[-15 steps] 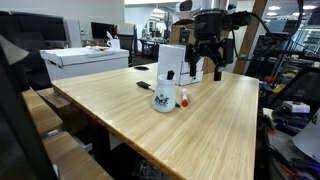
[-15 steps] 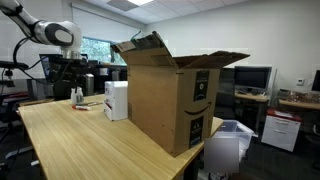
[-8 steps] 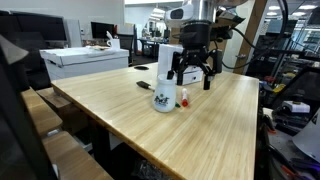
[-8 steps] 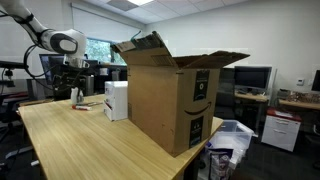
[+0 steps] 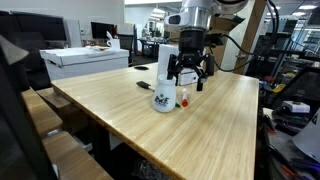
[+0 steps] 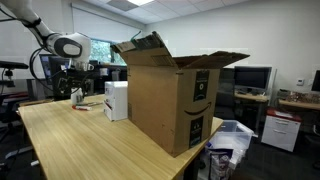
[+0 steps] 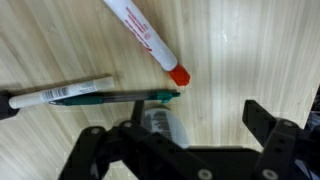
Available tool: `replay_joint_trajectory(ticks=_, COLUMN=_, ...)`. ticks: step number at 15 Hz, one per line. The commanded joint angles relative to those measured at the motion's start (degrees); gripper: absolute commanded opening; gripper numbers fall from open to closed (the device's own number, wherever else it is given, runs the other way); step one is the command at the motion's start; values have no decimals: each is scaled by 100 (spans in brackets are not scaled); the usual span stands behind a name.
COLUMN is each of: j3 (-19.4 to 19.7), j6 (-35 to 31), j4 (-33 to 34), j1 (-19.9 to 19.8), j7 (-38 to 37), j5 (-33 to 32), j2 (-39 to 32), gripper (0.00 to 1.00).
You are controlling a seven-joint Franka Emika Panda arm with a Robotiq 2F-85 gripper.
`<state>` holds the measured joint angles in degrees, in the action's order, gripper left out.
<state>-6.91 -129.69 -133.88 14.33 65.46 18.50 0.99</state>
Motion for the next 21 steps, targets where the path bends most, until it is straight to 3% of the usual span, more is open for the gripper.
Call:
replay_joint_trajectory(ticks=1, j3=-113, j6=-264, j4=-183, j1=-140, j7=243, j5=144, j2=63, gripper=100)
replay_joint_trajectory(ticks=8, j3=-115, j6=-612, j4=-377, j1=-165, j7=-156, j5=-501, j2=51, gripper=100)
replay_joint_trajectory(ticks=10, j3=-105, j6=-620, j4=-407, j1=-200, j7=-425, j5=-332, j2=8, gripper=100)
replay_joint_trajectory(ticks=21, j3=-106, j6=-546, j4=-339, j1=-231, j7=-268, j5=-458, j2=-88, gripper=100)
